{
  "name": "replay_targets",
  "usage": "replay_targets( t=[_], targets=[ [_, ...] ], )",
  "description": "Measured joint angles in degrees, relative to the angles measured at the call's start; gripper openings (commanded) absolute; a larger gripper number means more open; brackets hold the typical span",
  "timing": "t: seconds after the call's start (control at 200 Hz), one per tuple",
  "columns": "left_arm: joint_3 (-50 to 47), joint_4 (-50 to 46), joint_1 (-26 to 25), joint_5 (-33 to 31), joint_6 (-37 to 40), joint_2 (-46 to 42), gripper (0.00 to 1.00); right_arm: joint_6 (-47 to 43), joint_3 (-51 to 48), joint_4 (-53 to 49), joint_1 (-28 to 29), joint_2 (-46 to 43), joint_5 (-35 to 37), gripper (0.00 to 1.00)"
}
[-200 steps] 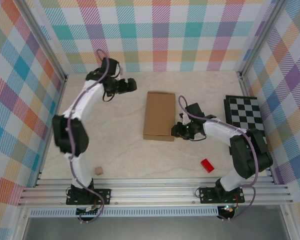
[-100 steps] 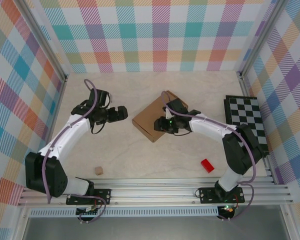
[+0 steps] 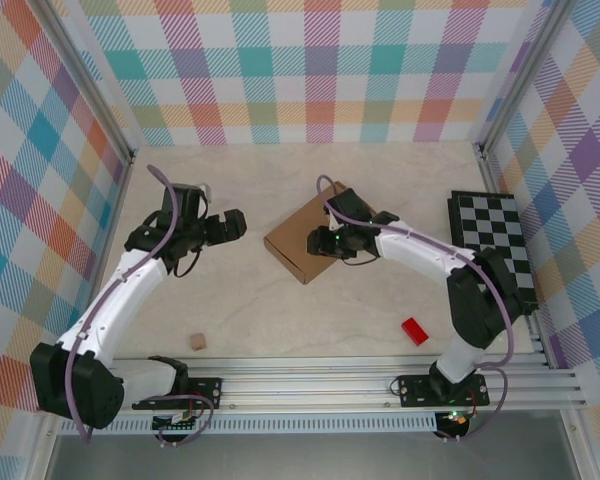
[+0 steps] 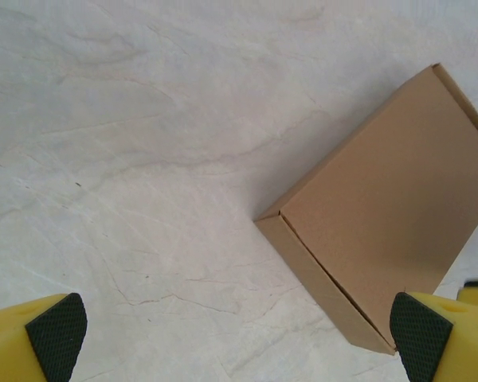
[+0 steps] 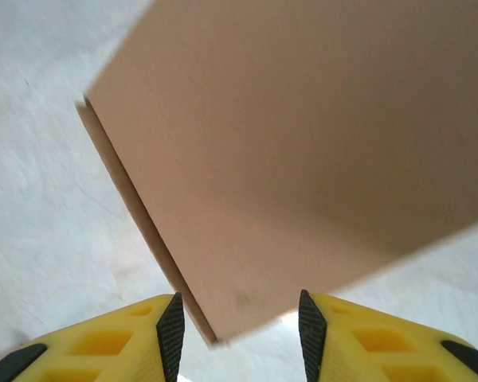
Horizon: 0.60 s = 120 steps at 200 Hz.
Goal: Fold the paper box
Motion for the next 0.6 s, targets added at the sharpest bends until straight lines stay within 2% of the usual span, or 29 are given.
replay_targets(
  t=[0.075,0.155,0.225,0.32,0.395,0.465,0.6],
  targets=[
    [-2.2,0.9,0.0,-0.3,0.0,-2.7,1.00,-1.5,-4.2,-2.3,1.2,-3.9,1.7,0.48],
    [-7.1,3.6,0.0,-1.0,0.0,-6.1,1.00,-4.5,-8.3,-4.6,2.2,-8.8,5.2,0.64],
    [-13.6,7.8,0.0,-3.5,0.0,-9.7,1.00,-8.2,-11.9,-5.2,2.0,-15.1,11.9,0.78],
    [-24.7,18.6,0.0,-9.7,2.6,-14.4,1.00,-14.8,-15.7,-3.0,0.0,-24.4,21.5,0.82],
    [-32.9,28.9,0.3,-15.5,6.1,-14.7,1.00,-19.9,-19.6,2.6,-3.8,-30.8,27.2,0.88],
    [-37.6,35.0,1.5,-19.7,8.6,-12.2,1.00,-23.9,-25.0,10.1,-9.0,-35.1,30.8,1.00],
    [-42.8,48.9,5.9,-22.5,11.1,-3.8,1.00,-27.9,-35.3,23.0,-20.4,-34.9,32.6,1.00]
  ],
)
